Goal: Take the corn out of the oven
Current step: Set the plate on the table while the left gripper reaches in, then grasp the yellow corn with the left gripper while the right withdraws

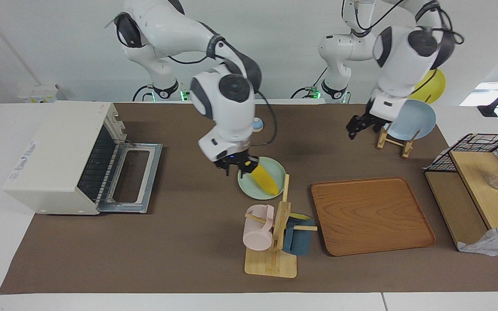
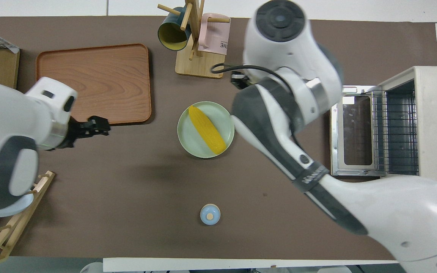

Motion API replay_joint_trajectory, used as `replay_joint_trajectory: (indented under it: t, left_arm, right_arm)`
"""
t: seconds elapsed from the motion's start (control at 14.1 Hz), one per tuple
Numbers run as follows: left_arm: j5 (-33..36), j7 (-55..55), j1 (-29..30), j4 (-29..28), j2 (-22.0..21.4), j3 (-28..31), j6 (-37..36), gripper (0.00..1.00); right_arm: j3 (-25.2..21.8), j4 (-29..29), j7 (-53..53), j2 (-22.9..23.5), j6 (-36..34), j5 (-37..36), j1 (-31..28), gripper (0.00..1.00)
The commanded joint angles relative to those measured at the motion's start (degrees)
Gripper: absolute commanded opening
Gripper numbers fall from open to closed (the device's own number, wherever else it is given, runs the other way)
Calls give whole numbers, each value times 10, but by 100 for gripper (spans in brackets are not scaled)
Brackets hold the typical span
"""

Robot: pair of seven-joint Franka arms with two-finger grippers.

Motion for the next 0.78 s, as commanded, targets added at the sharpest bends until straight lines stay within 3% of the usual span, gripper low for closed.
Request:
replay_joint_trajectory:
  t: [0.0,0.07,0.14,0.35,0.42,0.5,0.57,0.64,0.71]
  left_arm:
    - [7,-192,-97,-2,83,8,131,100]
    - [7,-262,-124,18,126,9,173,100]
    - [8,-303,-141,53,168,9,178,100]
    - [13,-344,-178,164,284,12,179,99]
    - [14,-352,-182,188,305,13,179,99]
    - [16,-353,-182,193,314,14,178,76]
    - [20,-352,-182,189,315,14,177,20]
    - [55,-351,-182,185,317,12,183,8]
    - [67,-353,-181,186,318,12,185,4]
  right_arm:
    - [-57,-290,-81,-118,150,9,-31,14]
    - [-78,-333,-107,-129,193,9,-33,3]
    - [-98,-353,-120,-132,217,9,-34,0]
    - [-105,-363,-122,-108,218,-13,-38,0]
    - [-109,-363,-122,-108,207,-48,-38,0]
    - [-111,-352,-122,-108,175,-92,-38,0]
    - [-112,-338,-123,-108,147,-129,-38,0]
    - [-112,-325,-124,-107,123,-172,-38,0]
    - [-112,-319,-127,-108,103,-222,-38,0]
